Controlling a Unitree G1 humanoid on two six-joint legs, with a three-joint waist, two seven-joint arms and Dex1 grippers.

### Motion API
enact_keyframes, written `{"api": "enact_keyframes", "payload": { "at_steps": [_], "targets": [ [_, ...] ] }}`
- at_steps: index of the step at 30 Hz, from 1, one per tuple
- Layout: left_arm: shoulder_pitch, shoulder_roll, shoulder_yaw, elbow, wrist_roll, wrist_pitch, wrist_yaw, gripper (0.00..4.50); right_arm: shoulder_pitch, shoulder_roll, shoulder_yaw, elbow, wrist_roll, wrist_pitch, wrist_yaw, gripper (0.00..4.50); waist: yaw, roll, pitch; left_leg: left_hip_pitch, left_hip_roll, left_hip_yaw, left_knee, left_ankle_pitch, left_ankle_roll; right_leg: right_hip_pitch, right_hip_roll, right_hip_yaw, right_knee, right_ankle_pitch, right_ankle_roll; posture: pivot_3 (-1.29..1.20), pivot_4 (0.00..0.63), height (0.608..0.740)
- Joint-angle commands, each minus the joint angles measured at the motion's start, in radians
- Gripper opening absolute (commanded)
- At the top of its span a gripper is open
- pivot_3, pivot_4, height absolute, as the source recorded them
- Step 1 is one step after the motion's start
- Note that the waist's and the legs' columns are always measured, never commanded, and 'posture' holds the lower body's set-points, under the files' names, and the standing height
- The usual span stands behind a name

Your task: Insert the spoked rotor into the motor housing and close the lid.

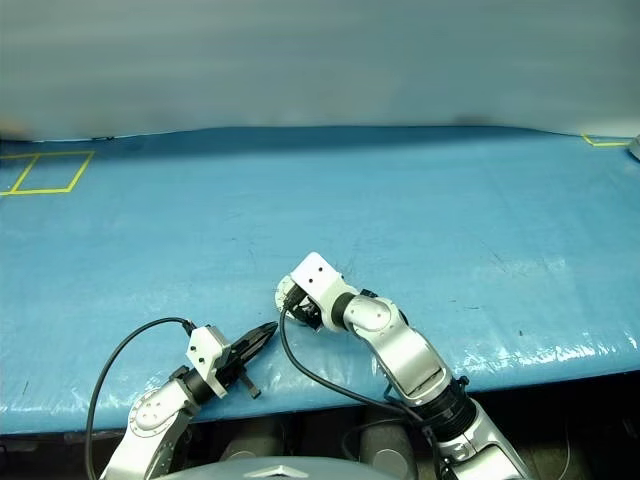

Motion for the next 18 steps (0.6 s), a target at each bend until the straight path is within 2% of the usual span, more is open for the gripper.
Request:
{"api": "enact_keyframes", "payload": {
  "at_steps": [1, 6, 10, 15, 18],
  "targets": [
    [-0.004, 0.009, 0.007, -0.035, -0.003, -0.005, -0.003, 0.00, 0.034, 0.024, -0.066, 0.074, 0.010, 0.048, -0.028, 3.04, 0.000, 0.000, 0.000, 0.000, 0.000, 0.000, 0.000, 0.000, 0.000, 0.000, 0.000, 0.000, 0.000, 0.000, 0.000, 0.00, 0.150, 0.740],
    [-0.005, 0.010, 0.009, -0.031, -0.004, -0.008, -0.004, 0.00, 0.028, 0.065, -0.095, 0.078, 0.015, 0.172, -0.061, 3.04, -0.001, 0.000, 0.000, 0.000, 0.000, 0.000, 0.000, 0.000, 0.000, 0.000, 0.000, 0.000, 0.000, 0.000, 0.000, 0.00, 0.150, 0.740],
    [-0.006, 0.009, 0.010, -0.025, -0.005, -0.013, -0.006, 0.00, 0.026, 0.052, -0.068, 0.070, 0.004, 0.220, -0.066, 3.04, 0.001, -0.001, -0.003, 0.000, 0.000, 0.000, 0.000, 0.000, 0.000, 0.000, 0.000, 0.000, 0.000, 0.000, 0.000, 0.00, 0.150, 0.740],
    [-0.005, 0.008, 0.010, -0.019, -0.004, -0.018, -0.007, 0.00, 0.023, -0.051, 0.047, 0.065, -0.071, 0.014, -0.031, 3.04, 0.003, 0.001, -0.005, 0.000, 0.000, 0.000, 0.000, 0.000, 0.000, 0.000, -0.001, 0.000, -0.001, 0.000, 0.000, 0.00, 0.150, 0.740],
    [-0.004, 0.008, 0.009, -0.016, -0.003, -0.019, -0.008, 0.00, 0.043, -0.016, -0.002, 0.050, -0.023, -0.051, -0.029, 3.04, 0.003, 0.001, -0.005, -0.001, 0.000, 0.000, -0.001, 0.000, 0.000, 0.000, -0.001, -0.001, -0.001, 0.000, 0.000, 0.00, 0.150, 0.740]
  ]
}}
